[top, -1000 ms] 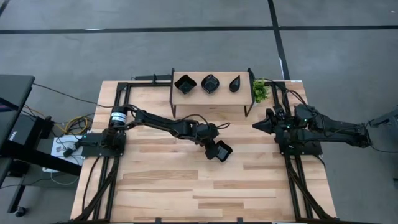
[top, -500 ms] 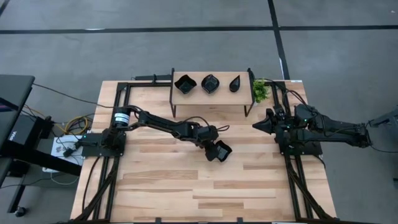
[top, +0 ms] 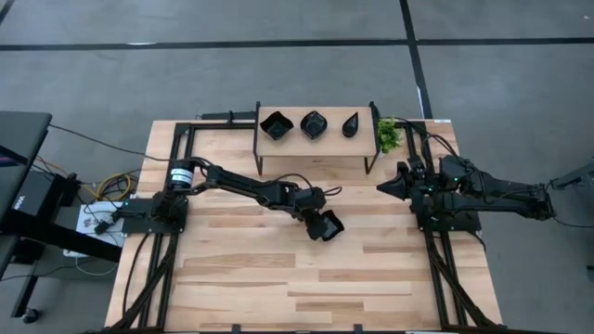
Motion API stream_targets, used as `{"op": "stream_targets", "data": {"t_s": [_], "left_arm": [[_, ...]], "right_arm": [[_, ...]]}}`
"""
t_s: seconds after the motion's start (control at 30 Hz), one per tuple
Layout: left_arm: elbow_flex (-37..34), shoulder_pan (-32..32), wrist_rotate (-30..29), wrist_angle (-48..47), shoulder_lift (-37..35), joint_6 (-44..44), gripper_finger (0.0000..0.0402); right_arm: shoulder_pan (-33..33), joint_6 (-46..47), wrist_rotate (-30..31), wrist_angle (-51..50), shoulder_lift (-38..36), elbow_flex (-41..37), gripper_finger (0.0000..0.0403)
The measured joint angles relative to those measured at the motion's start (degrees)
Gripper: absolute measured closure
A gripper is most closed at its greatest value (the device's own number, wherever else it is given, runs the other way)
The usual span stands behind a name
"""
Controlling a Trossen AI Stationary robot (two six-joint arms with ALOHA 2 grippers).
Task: Pick & Place Mini shaped plates
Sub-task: Stack the black distorted square plate on top of the other black distorted square plates on the shelf
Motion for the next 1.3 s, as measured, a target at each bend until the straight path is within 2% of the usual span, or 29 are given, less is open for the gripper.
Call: {"op": "stream_targets", "data": {"t_s": [0.1, 0.4, 0.57, 0.73, 1.07, 1.3], "left_arm": [[0.02, 0.0, 0.81, 0.28, -0.48, -0.02, 0.0394], [0.02, 0.11, 1.44, -0.17, -3.51, -0.41, 0.0397], [0.02, 0.11, 0.98, -0.86, -11.36, 0.13, 0.0397], [0.02, 1.48, -1.7, -6.51, -21.33, 0.44, 0.0398], [0.02, 9.61, -4.73, -26.51, -40.42, 1.54, 0.0398], [0.02, 20.37, -3.13, -32.06, -45.72, 6.8, 0.0398]], "right_arm": [[0.0, -0.11, 0.0, 0.0, 0.0, 0.0, 0.0401], [0.0, -0.09, -0.02, -0.13, -0.02, 0.0, 0.0401], [0.0, -0.09, -0.02, -0.21, -0.01, 0.0, 0.0401], [-0.01, -0.09, -0.02, -0.27, -0.02, 0.0, 0.0401], [-0.01, -0.07, -0.02, -0.37, -0.02, 0.0, 0.0401], [-0.02, -0.07, -0.02, -0.37, -0.02, 0.0, 0.0401]]}}
